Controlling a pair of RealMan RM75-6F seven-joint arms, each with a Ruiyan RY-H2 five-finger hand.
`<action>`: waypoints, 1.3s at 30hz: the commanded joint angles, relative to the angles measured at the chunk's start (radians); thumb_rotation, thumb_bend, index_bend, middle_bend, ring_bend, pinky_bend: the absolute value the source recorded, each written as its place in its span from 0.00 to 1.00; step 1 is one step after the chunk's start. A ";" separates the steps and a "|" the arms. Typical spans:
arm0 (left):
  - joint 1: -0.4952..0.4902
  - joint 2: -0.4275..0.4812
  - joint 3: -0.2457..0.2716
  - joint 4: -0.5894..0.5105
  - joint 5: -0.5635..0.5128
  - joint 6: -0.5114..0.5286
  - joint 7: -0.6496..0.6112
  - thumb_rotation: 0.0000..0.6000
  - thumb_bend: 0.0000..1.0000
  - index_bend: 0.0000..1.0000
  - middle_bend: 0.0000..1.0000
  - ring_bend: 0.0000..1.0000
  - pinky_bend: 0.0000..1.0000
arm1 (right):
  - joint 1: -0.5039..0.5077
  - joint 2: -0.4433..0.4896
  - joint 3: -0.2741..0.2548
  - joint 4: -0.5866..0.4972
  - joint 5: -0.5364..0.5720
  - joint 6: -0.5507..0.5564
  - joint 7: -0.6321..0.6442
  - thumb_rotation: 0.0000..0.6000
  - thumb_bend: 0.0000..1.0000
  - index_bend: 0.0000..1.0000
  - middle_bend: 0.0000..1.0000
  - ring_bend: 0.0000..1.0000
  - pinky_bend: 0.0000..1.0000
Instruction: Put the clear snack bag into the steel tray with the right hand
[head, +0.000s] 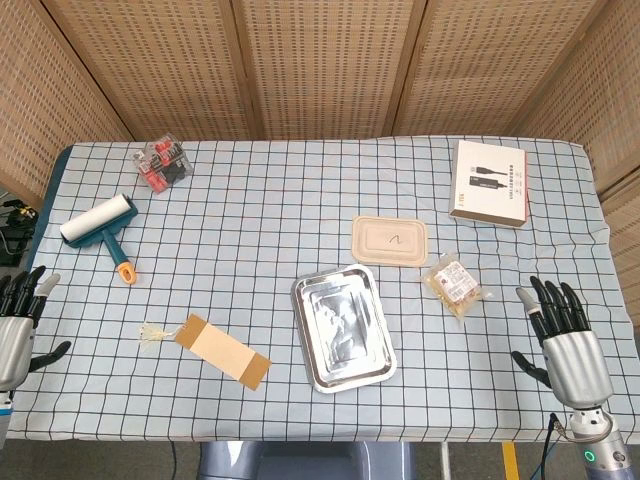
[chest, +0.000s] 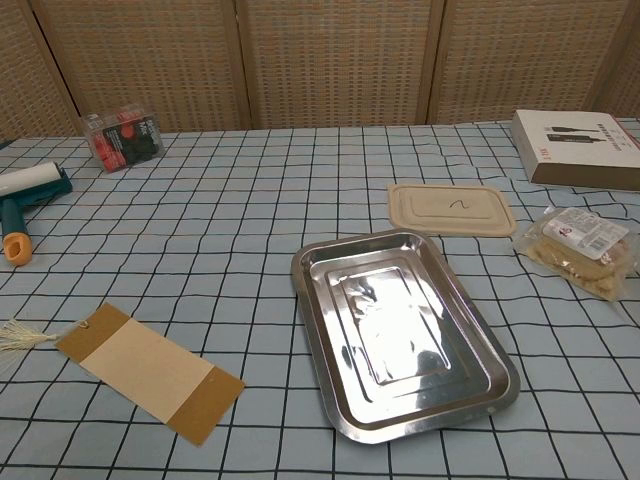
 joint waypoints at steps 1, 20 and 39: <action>-0.002 0.001 0.000 0.000 -0.004 -0.005 -0.005 1.00 0.08 0.00 0.00 0.00 0.00 | 0.002 0.002 -0.003 -0.005 0.005 -0.012 -0.005 1.00 0.08 0.00 0.00 0.00 0.00; 0.004 0.010 -0.005 -0.003 -0.005 0.007 -0.034 1.00 0.08 0.00 0.00 0.00 0.00 | 0.037 0.023 -0.037 -0.045 0.006 -0.116 0.034 1.00 0.08 0.00 0.00 0.00 0.00; -0.007 0.015 0.002 0.004 -0.006 -0.024 -0.041 1.00 0.08 0.00 0.00 0.00 0.00 | 0.272 -0.013 0.139 -0.250 0.396 -0.546 -0.062 1.00 0.08 0.00 0.00 0.00 0.00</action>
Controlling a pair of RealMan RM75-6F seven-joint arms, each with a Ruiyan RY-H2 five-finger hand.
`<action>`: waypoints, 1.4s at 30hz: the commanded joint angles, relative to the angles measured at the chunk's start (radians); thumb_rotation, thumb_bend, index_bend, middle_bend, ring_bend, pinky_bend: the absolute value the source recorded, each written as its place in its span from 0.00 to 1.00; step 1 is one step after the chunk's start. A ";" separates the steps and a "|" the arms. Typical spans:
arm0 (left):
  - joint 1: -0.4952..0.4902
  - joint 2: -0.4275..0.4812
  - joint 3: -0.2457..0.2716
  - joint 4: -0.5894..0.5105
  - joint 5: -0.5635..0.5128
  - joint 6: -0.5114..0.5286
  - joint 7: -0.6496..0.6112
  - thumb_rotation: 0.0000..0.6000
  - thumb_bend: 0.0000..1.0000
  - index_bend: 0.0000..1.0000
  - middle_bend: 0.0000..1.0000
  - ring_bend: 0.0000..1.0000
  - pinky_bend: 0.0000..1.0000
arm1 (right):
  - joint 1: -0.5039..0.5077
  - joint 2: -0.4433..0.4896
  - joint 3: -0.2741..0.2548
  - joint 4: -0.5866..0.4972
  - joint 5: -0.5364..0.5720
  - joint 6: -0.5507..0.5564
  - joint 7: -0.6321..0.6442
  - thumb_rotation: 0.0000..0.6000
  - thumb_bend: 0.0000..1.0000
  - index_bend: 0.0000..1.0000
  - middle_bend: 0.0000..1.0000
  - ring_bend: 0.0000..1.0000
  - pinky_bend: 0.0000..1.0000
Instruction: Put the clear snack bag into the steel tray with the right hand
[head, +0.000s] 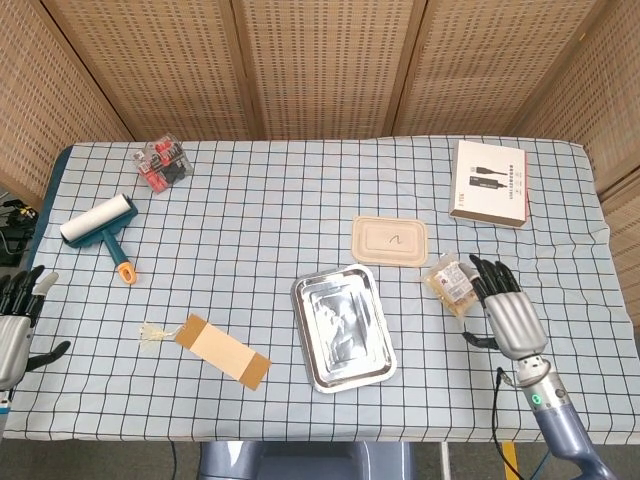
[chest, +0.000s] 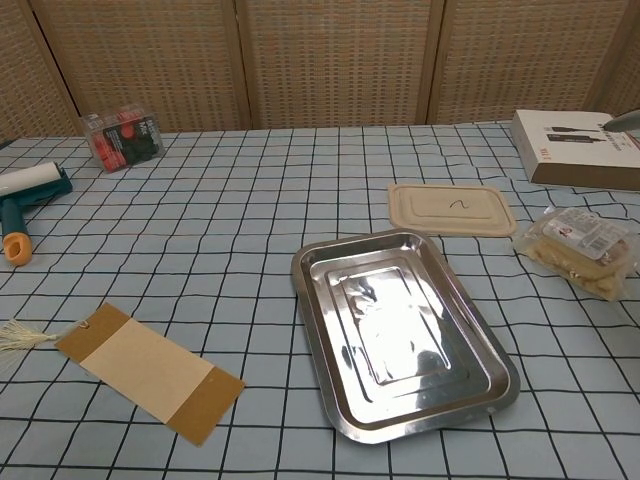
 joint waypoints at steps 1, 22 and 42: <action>-0.005 0.001 0.000 0.001 -0.004 -0.010 0.000 1.00 0.08 0.00 0.00 0.00 0.00 | 0.070 -0.040 0.049 -0.017 0.127 -0.114 -0.026 1.00 0.08 0.00 0.00 0.00 0.00; -0.015 -0.006 0.001 0.007 -0.015 -0.032 0.006 1.00 0.08 0.00 0.00 0.00 0.00 | 0.202 -0.238 0.089 0.258 0.408 -0.260 -0.097 1.00 0.08 0.00 0.00 0.00 0.00; -0.019 -0.006 0.009 0.006 0.001 -0.029 0.005 1.00 0.08 0.00 0.00 0.00 0.00 | 0.221 -0.351 0.075 0.437 0.399 -0.209 -0.102 1.00 0.09 0.52 0.49 0.51 0.53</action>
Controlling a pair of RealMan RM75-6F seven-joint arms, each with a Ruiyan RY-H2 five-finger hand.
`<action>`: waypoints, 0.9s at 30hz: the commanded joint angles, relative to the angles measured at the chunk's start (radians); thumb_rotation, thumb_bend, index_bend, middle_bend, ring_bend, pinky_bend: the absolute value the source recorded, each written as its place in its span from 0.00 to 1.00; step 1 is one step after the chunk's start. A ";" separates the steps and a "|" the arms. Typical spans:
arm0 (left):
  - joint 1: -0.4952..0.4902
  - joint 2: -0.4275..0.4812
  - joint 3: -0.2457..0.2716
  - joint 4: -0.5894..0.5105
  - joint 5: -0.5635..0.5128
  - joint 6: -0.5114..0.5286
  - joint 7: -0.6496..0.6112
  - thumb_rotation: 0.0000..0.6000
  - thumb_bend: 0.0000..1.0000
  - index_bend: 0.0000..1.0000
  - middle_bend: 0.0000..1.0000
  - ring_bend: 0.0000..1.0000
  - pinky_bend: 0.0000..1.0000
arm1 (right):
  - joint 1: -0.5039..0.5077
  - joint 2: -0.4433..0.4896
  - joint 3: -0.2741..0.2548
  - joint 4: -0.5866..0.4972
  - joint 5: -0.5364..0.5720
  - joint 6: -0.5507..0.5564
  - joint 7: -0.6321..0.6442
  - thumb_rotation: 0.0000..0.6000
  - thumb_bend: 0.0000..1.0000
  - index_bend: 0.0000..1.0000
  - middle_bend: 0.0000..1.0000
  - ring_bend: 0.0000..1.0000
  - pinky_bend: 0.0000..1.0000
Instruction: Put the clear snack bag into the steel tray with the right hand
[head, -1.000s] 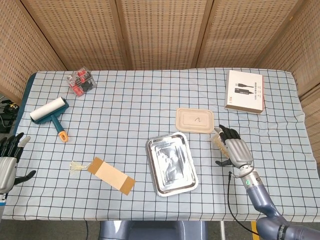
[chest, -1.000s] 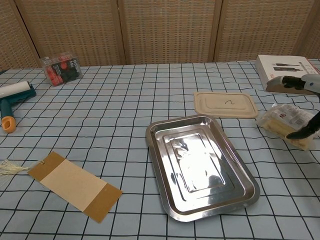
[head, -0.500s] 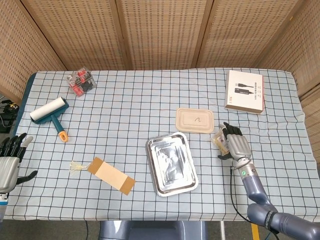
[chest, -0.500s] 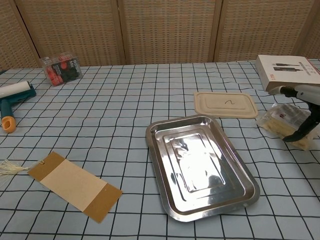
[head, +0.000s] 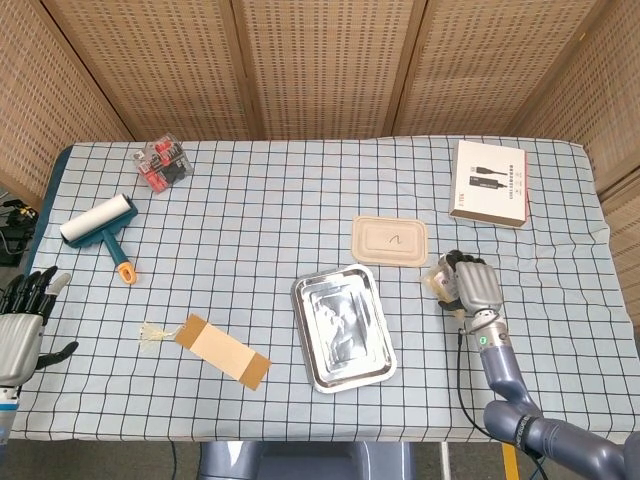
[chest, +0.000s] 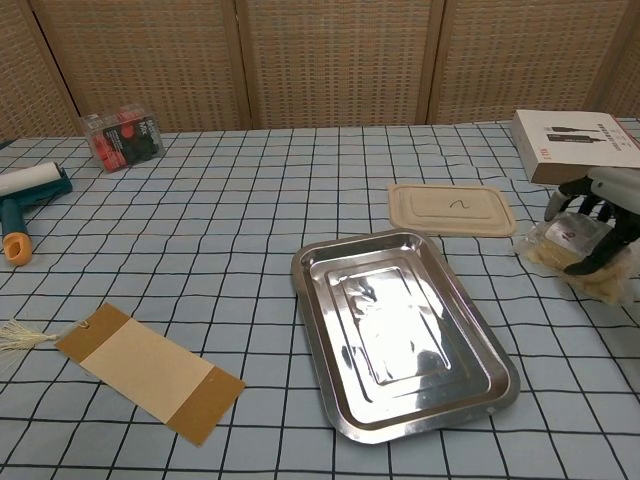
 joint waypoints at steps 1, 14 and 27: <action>0.001 0.001 0.000 0.001 0.001 0.002 -0.004 1.00 0.08 0.00 0.00 0.00 0.00 | -0.002 -0.004 -0.004 0.005 0.004 -0.006 -0.005 1.00 0.09 0.53 0.50 0.53 0.54; -0.001 0.002 0.000 0.001 -0.001 -0.001 -0.005 1.00 0.08 0.00 0.00 0.00 0.00 | -0.018 0.059 0.000 -0.150 -0.084 0.076 0.002 1.00 0.11 0.57 0.54 0.57 0.56; 0.003 0.006 0.004 -0.007 0.000 0.002 -0.002 1.00 0.08 0.00 0.00 0.00 0.00 | -0.021 0.106 -0.048 -0.508 -0.262 0.215 -0.177 1.00 0.11 0.56 0.54 0.57 0.56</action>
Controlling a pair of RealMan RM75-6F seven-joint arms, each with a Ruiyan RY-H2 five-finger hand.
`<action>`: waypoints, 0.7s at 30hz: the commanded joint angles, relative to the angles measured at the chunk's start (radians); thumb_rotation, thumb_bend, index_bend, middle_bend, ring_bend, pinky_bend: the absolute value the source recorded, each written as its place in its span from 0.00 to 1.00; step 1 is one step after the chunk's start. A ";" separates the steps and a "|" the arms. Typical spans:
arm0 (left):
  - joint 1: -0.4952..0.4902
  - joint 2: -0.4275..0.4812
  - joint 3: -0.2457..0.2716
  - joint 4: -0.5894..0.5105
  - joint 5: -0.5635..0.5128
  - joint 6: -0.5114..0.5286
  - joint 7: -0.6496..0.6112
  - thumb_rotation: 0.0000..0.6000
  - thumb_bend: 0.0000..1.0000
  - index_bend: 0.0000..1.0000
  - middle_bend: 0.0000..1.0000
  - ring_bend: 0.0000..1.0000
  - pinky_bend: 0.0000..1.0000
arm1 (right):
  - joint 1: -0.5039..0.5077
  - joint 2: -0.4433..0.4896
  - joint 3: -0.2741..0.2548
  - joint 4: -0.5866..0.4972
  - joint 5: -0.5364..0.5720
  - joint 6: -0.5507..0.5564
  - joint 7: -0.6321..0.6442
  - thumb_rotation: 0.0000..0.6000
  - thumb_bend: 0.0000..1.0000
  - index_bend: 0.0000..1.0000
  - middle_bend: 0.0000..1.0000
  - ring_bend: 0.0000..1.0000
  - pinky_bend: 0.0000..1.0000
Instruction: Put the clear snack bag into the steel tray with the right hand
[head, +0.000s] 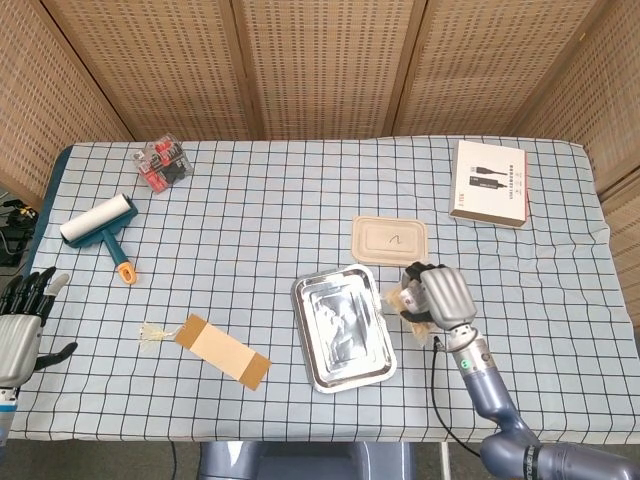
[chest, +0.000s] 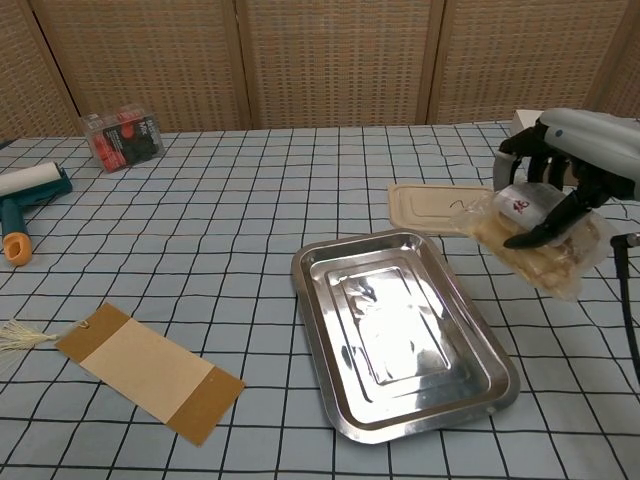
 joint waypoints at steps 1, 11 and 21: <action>0.001 0.002 0.000 -0.002 -0.002 -0.001 -0.001 1.00 0.09 0.00 0.00 0.00 0.00 | 0.010 -0.019 -0.032 -0.094 -0.054 0.028 -0.094 1.00 0.11 0.56 0.54 0.57 0.56; -0.005 0.010 0.004 -0.003 -0.001 -0.016 -0.018 1.00 0.09 0.00 0.00 0.00 0.00 | 0.075 -0.217 -0.030 -0.073 -0.008 -0.009 -0.222 1.00 0.11 0.52 0.49 0.55 0.55; -0.007 0.010 0.006 0.003 0.007 -0.016 -0.030 1.00 0.09 0.00 0.00 0.00 0.00 | 0.089 -0.225 -0.040 -0.107 0.070 -0.031 -0.304 1.00 0.08 0.17 0.00 0.03 0.12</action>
